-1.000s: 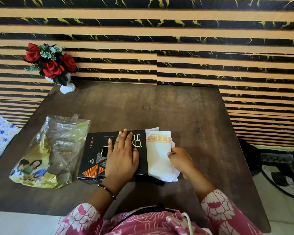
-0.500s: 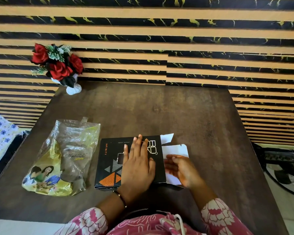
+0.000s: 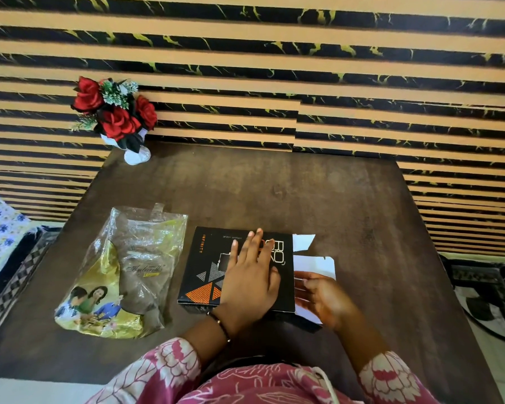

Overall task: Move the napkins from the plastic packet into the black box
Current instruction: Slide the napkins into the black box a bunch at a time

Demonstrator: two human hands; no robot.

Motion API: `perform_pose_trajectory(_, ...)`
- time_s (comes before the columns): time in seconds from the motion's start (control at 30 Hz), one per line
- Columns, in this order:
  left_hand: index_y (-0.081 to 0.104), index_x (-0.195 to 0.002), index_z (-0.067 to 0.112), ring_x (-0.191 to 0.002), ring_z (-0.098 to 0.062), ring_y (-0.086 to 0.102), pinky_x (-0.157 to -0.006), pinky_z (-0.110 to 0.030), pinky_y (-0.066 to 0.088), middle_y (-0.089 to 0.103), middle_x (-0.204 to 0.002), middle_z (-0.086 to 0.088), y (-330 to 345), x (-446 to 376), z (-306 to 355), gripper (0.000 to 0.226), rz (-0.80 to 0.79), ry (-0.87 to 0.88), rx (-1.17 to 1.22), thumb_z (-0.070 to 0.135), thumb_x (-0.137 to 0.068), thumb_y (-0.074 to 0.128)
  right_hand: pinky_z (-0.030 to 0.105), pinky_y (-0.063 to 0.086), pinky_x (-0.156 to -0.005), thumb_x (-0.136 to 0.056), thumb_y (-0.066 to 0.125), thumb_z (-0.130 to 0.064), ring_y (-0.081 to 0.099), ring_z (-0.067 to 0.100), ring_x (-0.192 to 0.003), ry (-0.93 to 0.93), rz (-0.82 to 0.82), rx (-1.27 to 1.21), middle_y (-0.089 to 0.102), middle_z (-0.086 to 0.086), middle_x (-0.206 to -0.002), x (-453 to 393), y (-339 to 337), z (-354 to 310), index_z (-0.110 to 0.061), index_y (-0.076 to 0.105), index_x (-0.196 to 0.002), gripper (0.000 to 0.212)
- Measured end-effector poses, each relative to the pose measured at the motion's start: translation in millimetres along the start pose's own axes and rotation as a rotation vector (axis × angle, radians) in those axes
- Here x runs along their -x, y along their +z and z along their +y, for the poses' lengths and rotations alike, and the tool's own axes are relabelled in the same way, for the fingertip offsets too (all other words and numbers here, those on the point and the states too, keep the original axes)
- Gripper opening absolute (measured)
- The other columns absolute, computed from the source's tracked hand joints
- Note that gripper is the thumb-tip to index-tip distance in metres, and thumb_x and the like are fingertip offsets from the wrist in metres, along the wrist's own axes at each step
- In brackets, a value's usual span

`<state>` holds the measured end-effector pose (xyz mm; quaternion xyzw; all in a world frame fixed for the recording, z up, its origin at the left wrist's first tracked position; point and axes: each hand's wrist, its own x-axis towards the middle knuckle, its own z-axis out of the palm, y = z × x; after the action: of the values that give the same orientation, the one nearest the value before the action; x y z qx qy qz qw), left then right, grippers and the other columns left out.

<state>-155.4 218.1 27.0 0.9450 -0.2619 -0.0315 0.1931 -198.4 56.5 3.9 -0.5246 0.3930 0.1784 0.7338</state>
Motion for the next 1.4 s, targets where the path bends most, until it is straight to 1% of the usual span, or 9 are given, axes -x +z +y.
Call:
perform_pose_trajectory(0.1, 0.023, -0.143, 0.019, -0.145, -0.018, 0.0, -0.115, -0.038, -0.01, 0.009, -0.158, -0.006, 1, -2, -2, 0.064, 0.01, 0.014, -0.005, 0.047, -0.085, 0.022, 0.033, 0.051, -0.077, -0.092, 0.038, 0.001, 0.062, 0.025, -0.092, -0.064, 0.008, -0.032, 0.067, 0.011, -0.097, 5, 14, -4, -0.008, 0.063, -0.105, 0.029)
perform_pose_trajectory(0.2, 0.022, -0.144, 0.019, -0.145, -0.019, -0.002, -0.116, -0.041, -0.009, 0.006, -0.158, -0.006, 0, -1, -3, 0.07, -0.007, 0.023, -0.013, 0.055, -0.084, 0.026, 0.029, 0.048, -0.073, -0.087, 0.042, 0.004, 0.061, 0.026, -0.098, -0.43, 0.336, 0.203, 0.064, 0.008, -0.107, 5, 20, -14, -0.018, 0.064, -0.101, 0.034)
perform_pose_trajectory(0.33, 0.021, -0.145, 0.014, -0.145, -0.023, 0.003, -0.117, -0.051, 0.002, 0.01, -0.157, -0.009, 2, 6, -1, 0.079, -0.022, 0.271, -0.055, 0.06, -0.083, 0.036, 0.031, 0.041, -0.099, -0.086, 0.043, 0.004, 0.048, 0.021, -0.122, -0.736, 0.474, 0.754, 0.053, 0.003, -0.131, 0, 8, -30, -0.02, 0.054, -0.126, 0.048)
perform_pose_trajectory(0.43, 0.02, -0.145, 0.012, -0.145, -0.021, 0.01, -0.113, -0.05, 0.004, 0.016, -0.156, -0.006, 8, 11, 2, 0.083, -0.065, 0.517, -0.187, 0.064, -0.083, 0.038, 0.025, 0.038, -0.098, -0.086, 0.046, 0.005, 0.054, 0.022, -0.118, -0.747, 0.35, 0.814, 0.059, 0.006, -0.126, 1, -1, -31, -0.011, 0.059, -0.119, 0.039)
perform_pose_trajectory(0.7, 0.005, -0.147, 0.014, -0.145, -0.02, -0.01, -0.113, -0.057, -0.008, 0.001, -0.158, -0.004, 11, -3, 11, 0.097, -0.12, 0.441, -0.122, 0.061, -0.072, 0.046, 0.039, 0.043, -0.103, -0.093, 0.046, -0.003, 0.057, 0.019, -0.114, -0.597, 0.15, 0.8, 0.061, 0.002, -0.121, 11, -2, 1, -0.015, 0.055, -0.125, 0.035)
perform_pose_trajectory(0.9, 0.014, -0.147, 0.014, -0.145, -0.023, -0.01, -0.11, -0.062, -0.014, 0.009, -0.158, -0.005, 16, -15, 11, 0.099, -0.215, 0.435, -0.203, 0.072, -0.067, 0.027, 0.026, 0.038, -0.102, -0.094, 0.046, -0.004, 0.047, 0.021, -0.127, -0.477, 0.167, 0.936, 0.052, 0.004, -0.137, 13, -9, 11, -0.014, 0.048, -0.134, 0.042)
perform_pose_trajectory(1.2, 0.032, -0.141, 0.014, -0.144, -0.025, 0.014, -0.112, -0.06, 0.0, 0.035, -0.149, -0.005, 22, -8, 14, 0.075, -0.092, 0.4, -0.209, 0.053, -0.076, 0.034, 0.042, 0.038, -0.107, -0.092, 0.051, -0.015, 0.042, 0.031, -0.13, -0.402, 0.612, 0.787, 0.046, 0.01, -0.141, 22, -24, 29, -0.019, 0.047, -0.134, 0.043)
perform_pose_trajectory(1.3, 0.035, -0.139, 0.013, -0.143, -0.025, 0.017, -0.111, -0.061, 0.004, 0.039, -0.146, -0.005, 23, -7, 14, 0.074, -0.081, 0.412, -0.221, 0.052, -0.076, 0.035, 0.03, 0.054, -0.084, -0.092, 0.051, -0.014, 0.058, 0.024, -0.108, -0.404, 0.602, 0.655, 0.058, 0.011, -0.13, 24, -21, 30, -0.013, 0.053, -0.13, 0.038)
perform_pose_trajectory(1.4, 0.033, -0.14, 0.012, -0.144, -0.024, 0.015, -0.113, -0.06, 0.003, 0.039, -0.146, -0.005, 23, -7, 13, 0.075, -0.067, 0.416, -0.212, 0.054, -0.078, 0.036, 0.006, 0.041, -0.058, -0.09, 0.056, -0.011, 0.06, 0.011, -0.079, -0.478, 0.558, 0.56, 0.069, 0.006, -0.106, 29, -22, 29, -0.011, 0.065, -0.113, 0.025)
